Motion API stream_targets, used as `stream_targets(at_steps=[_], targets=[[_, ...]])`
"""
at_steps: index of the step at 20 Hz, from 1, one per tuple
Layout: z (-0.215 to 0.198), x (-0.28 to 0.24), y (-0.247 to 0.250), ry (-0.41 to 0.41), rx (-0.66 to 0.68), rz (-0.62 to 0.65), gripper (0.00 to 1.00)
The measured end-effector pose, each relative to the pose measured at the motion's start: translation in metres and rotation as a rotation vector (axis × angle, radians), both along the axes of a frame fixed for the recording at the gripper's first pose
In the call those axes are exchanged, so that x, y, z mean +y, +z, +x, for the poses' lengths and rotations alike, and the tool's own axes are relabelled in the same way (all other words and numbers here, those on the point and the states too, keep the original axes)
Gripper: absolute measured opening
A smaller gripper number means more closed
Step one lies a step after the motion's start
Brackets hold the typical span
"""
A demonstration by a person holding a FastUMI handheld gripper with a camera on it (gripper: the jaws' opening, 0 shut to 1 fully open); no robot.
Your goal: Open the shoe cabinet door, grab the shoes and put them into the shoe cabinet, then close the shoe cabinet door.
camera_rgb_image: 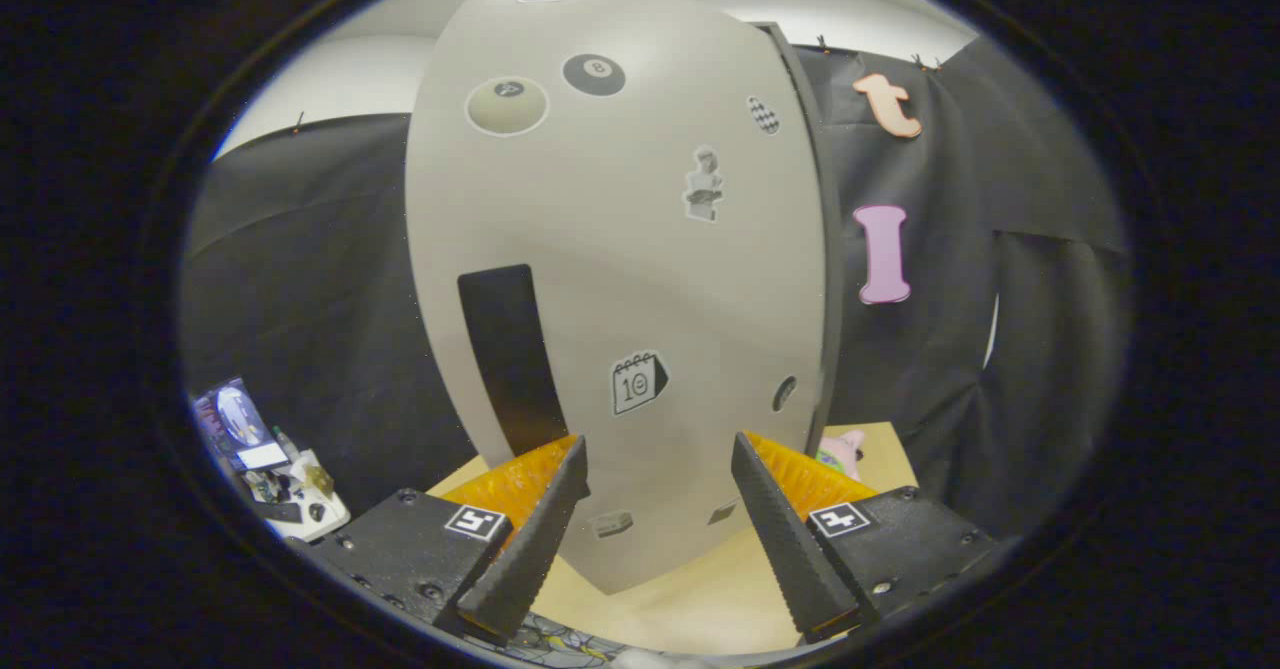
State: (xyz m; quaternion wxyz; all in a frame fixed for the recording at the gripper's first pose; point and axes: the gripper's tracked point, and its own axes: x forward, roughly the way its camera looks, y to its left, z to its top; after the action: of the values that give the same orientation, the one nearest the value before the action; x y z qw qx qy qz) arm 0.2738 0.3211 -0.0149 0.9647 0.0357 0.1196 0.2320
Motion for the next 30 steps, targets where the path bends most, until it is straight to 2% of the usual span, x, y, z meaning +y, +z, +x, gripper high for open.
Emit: stream_targets(at_steps=[11, 21, 30], targets=[[-0.017, 0.015, 0.011, -0.077, -0.062, -0.039, 0.96], [-0.091, -0.051, 0.030, -0.307, -0.149, -0.026, 0.96], [-0.142, -0.086, 0.022, -0.376, -0.172, -0.028, 0.96]])
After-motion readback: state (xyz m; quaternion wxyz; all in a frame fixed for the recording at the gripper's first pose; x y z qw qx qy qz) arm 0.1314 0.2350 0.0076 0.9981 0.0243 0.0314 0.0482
